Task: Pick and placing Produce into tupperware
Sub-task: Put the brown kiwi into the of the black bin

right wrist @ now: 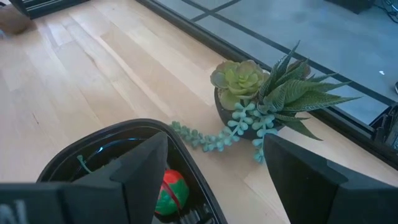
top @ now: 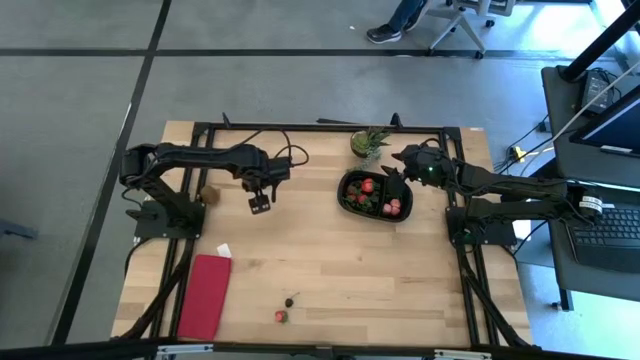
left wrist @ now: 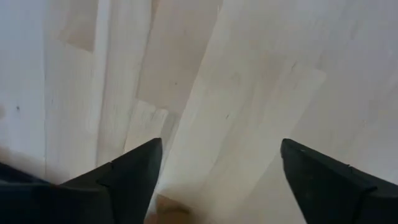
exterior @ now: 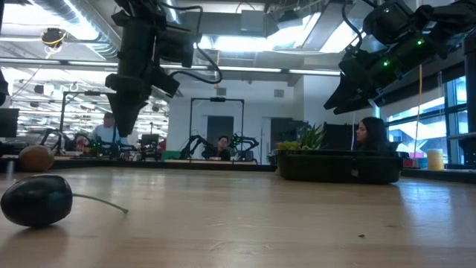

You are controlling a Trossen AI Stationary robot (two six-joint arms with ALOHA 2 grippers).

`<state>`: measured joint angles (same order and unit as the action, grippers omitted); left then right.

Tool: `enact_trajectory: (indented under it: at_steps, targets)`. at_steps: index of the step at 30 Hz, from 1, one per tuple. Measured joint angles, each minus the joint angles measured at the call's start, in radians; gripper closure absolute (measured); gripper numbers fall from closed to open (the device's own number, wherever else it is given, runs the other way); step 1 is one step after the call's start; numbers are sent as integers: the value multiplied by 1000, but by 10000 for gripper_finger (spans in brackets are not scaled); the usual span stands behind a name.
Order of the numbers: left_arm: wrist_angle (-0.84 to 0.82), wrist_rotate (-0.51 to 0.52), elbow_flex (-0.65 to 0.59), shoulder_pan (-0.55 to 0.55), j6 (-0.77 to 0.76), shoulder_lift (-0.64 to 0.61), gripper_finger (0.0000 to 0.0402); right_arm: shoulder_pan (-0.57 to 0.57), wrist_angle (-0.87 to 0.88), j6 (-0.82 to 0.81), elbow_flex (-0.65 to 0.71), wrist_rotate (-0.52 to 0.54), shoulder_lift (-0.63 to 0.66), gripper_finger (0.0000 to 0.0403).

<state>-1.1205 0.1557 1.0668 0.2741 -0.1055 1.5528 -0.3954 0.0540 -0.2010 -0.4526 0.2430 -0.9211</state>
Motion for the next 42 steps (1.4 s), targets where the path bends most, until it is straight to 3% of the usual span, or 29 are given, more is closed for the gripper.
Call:
enact_trajectory:
  at_steps: [6, 14, 20, 28, 34, 42]
  targets:
    - [-65, 0, 0, -20, -66, 0, 83, 0, 0, 1, 0, 0, 0, 135]
    - [-313, 11, 0, -8, -207, 0, 83, 0, -1, 4, 0, 0, 0, 135]
    - [-327, 46, 0, 50, -129, 0, 83, 0, -36, 25, 0, 1, 0, 135]
    - [-379, 32, -14, 151, -186, 0, 83, 0, -83, 26, 0, 1, 0, 135]
    - [-356, 44, -109, 191, -2, 0, 83, 0, -106, 26, 0, 1, 0, 135]
    - [-308, 42, -244, 248, 6, 1, 83, 0, -121, 23, 0, 1, 0, 135]
